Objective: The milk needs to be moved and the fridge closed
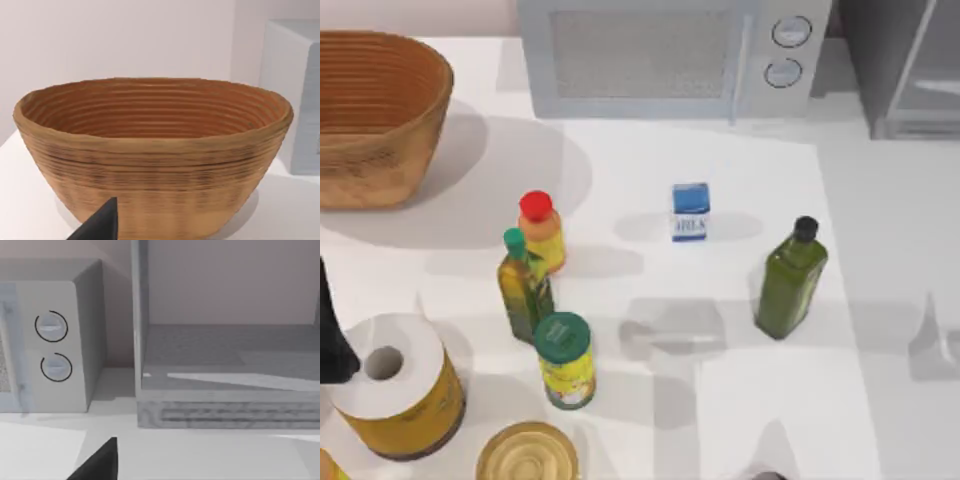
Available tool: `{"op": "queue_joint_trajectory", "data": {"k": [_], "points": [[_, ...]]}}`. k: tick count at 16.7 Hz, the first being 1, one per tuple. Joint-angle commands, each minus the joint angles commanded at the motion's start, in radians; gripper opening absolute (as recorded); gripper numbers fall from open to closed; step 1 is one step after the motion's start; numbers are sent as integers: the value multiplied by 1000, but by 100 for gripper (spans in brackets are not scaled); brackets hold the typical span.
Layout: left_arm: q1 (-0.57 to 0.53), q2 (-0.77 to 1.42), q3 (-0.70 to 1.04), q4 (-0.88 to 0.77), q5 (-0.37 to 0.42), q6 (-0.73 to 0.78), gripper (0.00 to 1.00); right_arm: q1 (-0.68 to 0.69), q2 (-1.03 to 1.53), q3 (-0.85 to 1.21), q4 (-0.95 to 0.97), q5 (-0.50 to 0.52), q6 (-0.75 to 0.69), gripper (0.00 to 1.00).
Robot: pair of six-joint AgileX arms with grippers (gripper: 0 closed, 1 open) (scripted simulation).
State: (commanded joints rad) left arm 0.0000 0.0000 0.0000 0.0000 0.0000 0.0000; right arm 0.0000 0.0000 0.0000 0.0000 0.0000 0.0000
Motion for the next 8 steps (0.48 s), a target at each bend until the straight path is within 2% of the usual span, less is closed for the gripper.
{"op": "queue_joint_trajectory", "data": {"k": [4, 8], "points": [[0, 0, 0, 0, 0, 0, 100, 31, 35, -4, 30, 30, 2, 100], [0, 0, 0, 0, 0, 0, 100, 213, 203, -6, 182, 200, 6, 100]]}}
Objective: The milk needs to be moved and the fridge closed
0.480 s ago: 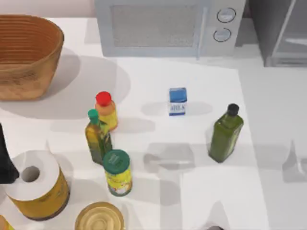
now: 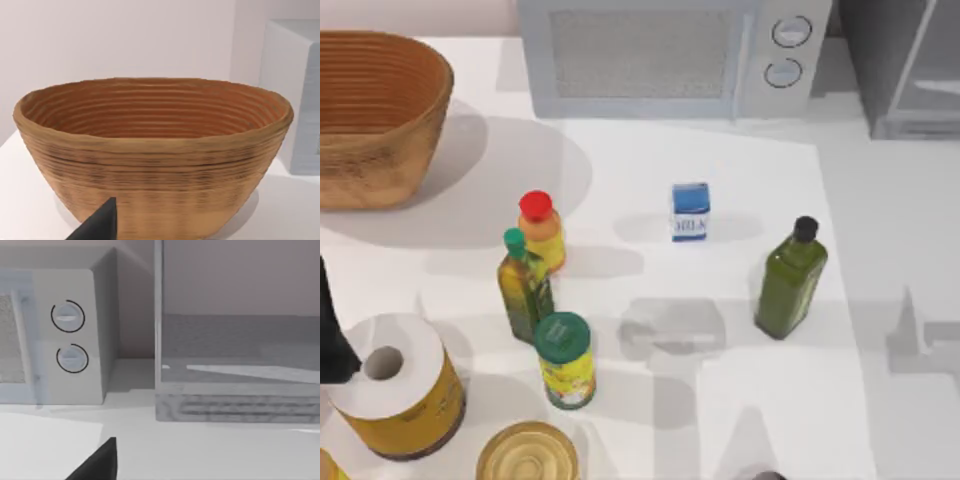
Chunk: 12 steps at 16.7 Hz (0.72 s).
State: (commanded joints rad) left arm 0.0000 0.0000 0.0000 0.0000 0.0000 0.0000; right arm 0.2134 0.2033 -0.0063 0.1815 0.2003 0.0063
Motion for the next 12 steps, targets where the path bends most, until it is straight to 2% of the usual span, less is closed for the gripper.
{"op": "queue_joint_trajectory", "data": {"k": [7, 12], "points": [[0, 0, 0, 0, 0, 0, 100, 473, 335, 31, 344, 467, 14, 100], [0, 0, 0, 0, 0, 0, 100, 678, 530, 32, 522, 694, 13, 100]]}}
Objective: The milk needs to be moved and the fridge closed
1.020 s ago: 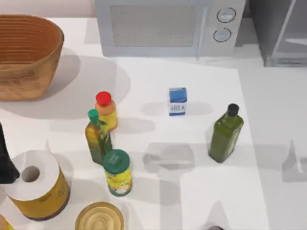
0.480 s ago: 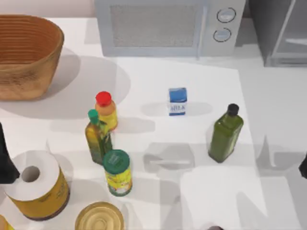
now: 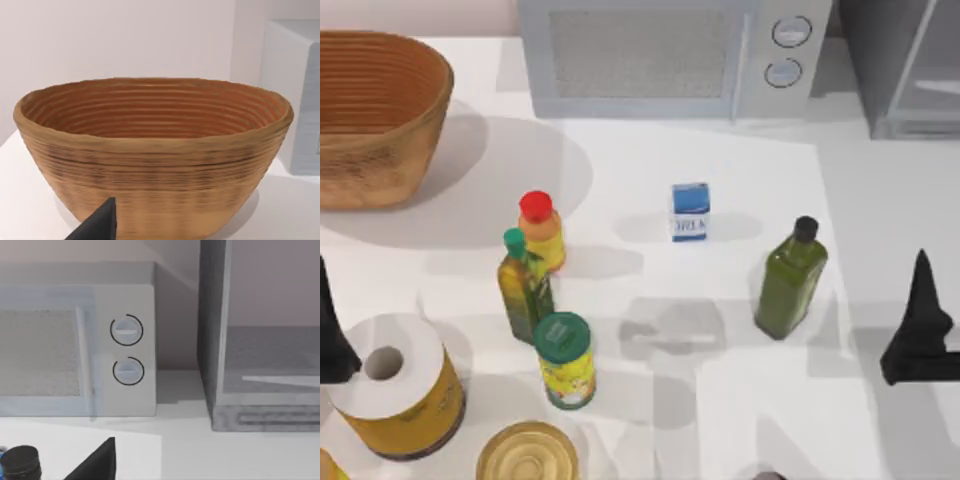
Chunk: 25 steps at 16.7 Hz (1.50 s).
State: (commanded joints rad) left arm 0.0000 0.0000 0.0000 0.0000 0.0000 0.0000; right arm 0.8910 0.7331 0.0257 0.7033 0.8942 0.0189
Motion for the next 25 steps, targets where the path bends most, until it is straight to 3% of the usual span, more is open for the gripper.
{"op": "queue_joint_trajectory", "data": {"k": [3, 10, 17, 25], "points": [[0, 0, 0, 0, 0, 0, 100, 33, 35, -2, 26, 34, -1, 100], [0, 0, 0, 0, 0, 0, 100, 26, 72, 62, 11, 5, 9, 100], [0, 0, 0, 0, 0, 0, 100, -18, 387, 464, -142, -136, 86, 100], [0, 0, 0, 0, 0, 0, 100, -109, 936, 975, -491, -319, 289, 100]]}}
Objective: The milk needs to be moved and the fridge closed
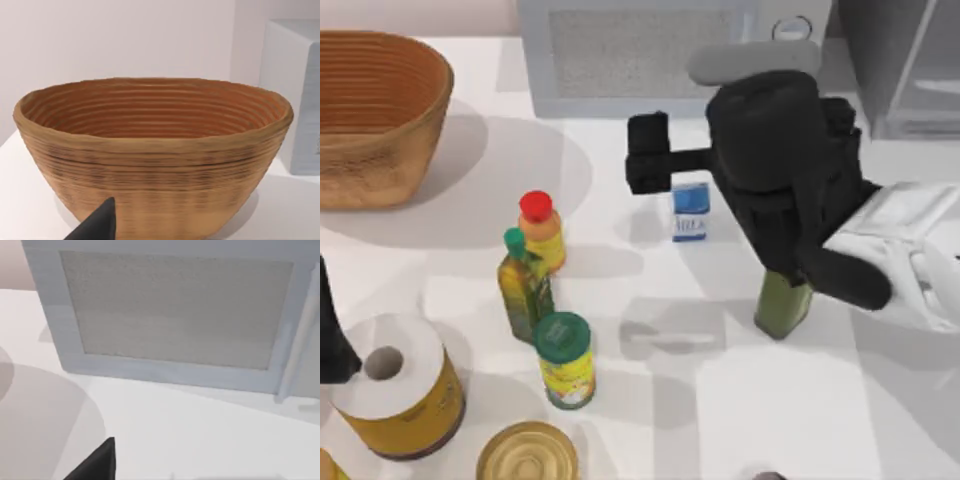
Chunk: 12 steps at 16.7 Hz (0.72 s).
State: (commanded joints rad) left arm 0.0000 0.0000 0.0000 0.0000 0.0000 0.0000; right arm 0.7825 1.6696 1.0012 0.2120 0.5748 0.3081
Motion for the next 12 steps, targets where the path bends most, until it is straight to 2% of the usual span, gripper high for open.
{"op": "queue_joint_trajectory", "data": {"k": [6, 12], "points": [[0, 0, 0, 0, 0, 0, 100, -36, 278, 179, -220, -79, 146, 100], [0, 0, 0, 0, 0, 0, 100, -31, 300, 180, -243, -83, 162, 100]]}}
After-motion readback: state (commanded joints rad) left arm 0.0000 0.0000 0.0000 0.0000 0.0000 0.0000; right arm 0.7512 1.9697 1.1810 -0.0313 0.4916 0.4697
